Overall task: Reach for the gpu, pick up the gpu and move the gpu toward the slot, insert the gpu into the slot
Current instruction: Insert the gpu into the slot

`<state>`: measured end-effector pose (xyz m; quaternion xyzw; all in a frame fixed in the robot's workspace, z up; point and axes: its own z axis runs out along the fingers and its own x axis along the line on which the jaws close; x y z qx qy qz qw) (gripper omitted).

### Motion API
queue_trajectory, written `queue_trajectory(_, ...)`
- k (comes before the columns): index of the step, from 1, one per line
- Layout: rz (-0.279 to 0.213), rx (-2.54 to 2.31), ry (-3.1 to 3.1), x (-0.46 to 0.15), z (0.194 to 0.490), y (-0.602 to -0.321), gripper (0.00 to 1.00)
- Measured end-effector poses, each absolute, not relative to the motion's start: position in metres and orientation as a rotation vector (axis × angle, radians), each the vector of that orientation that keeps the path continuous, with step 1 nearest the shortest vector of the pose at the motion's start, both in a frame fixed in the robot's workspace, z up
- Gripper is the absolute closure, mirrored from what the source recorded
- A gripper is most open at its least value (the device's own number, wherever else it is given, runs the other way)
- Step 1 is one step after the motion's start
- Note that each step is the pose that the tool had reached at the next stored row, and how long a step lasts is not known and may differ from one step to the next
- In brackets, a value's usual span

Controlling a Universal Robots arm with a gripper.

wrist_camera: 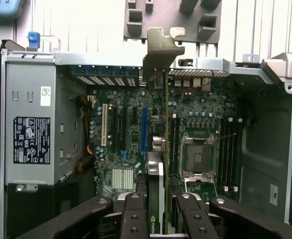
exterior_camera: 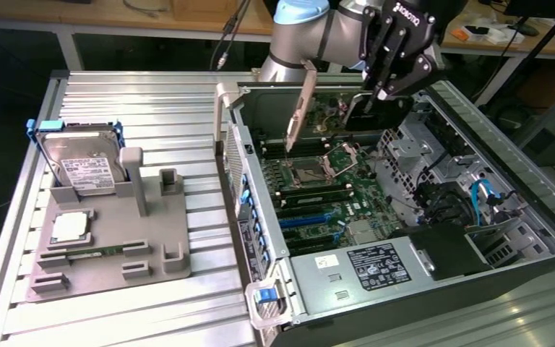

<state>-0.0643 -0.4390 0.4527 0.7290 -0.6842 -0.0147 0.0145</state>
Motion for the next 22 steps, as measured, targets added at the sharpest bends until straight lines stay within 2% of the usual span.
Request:
queue_trajectory(9,-0.046,2.280,-2.118,-0.049,0.448,-0.439,0.73)
queue_trajectory(22,-0.047,2.208,-2.194,-0.052,0.424,-0.438,0.73)
